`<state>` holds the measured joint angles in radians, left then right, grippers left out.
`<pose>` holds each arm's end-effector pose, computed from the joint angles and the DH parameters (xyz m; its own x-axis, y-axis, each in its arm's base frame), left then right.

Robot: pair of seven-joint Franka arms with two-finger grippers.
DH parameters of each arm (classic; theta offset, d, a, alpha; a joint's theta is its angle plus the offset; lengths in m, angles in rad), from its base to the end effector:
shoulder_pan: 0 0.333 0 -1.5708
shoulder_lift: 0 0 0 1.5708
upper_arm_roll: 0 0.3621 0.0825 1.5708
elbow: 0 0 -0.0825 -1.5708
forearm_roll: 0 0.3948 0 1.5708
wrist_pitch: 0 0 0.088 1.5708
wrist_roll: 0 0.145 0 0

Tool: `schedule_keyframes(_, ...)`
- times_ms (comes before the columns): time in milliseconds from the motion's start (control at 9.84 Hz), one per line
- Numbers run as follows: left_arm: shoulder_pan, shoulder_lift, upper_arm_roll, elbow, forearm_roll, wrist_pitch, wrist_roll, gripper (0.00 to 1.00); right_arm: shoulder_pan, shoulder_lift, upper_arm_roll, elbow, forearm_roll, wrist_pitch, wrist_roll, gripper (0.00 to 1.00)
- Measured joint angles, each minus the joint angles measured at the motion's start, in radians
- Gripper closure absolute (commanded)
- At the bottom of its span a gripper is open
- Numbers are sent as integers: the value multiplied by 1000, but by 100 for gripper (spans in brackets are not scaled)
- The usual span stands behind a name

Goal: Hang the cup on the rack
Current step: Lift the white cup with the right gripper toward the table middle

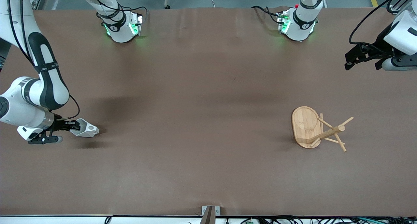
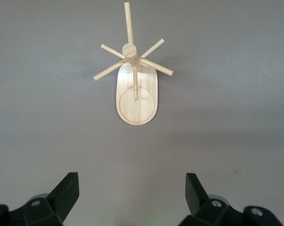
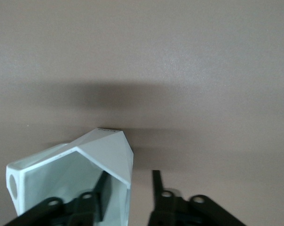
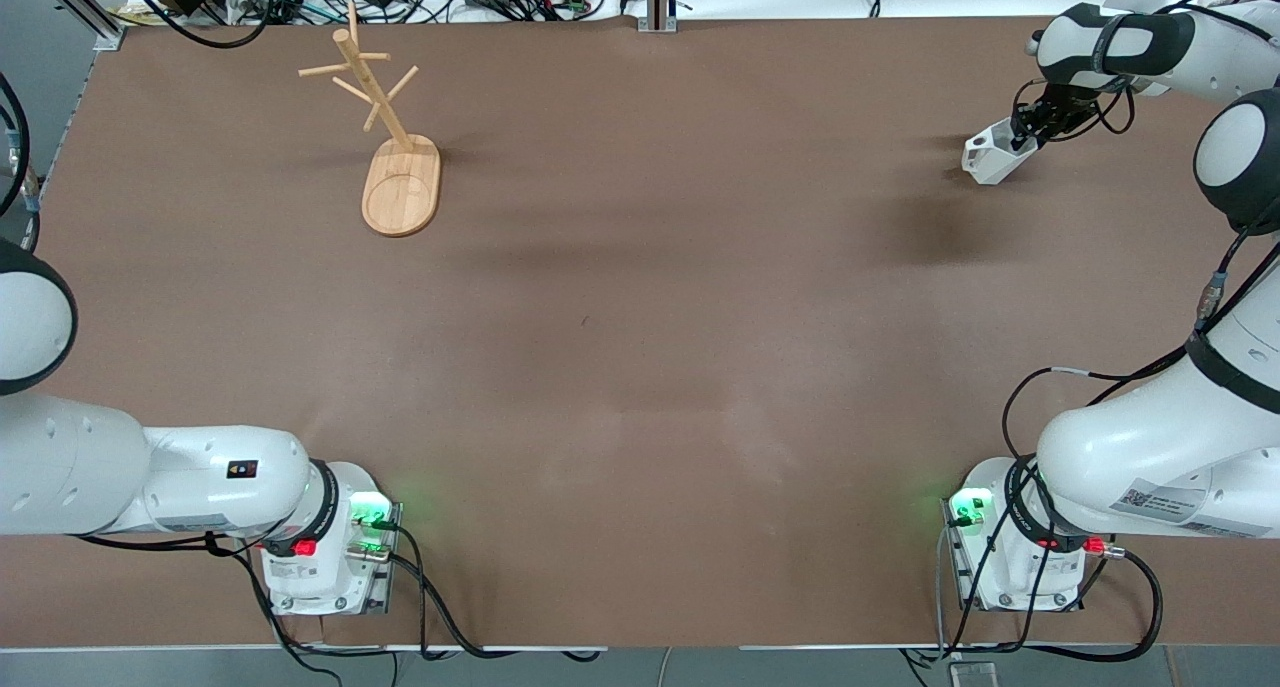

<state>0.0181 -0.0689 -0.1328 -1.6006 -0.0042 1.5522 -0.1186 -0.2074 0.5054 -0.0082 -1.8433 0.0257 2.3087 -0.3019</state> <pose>0.5359 -0.0651 0.6543 0.9998 0.0040 0.0203 0.0040 -1.0000 -0.0025 0.6536 -0.1415 0.2432 0.9970 0.0699 -0.0340 0.0691 -0.9973 -0.0256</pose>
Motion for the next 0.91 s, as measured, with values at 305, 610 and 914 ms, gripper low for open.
schedule_keyframes(305,0,0,0,0,0,0,0,0,0,-1,2,2,14,-1,-1,100)
schedule_keyframes(610,0,0,0,0,0,0,0,0,9,-20,13,21,98,-77,-3,100)
schedule_keyframes(914,1,0,1,0,0,0,0,0,96,-125,19,31,273,-257,-3,100)
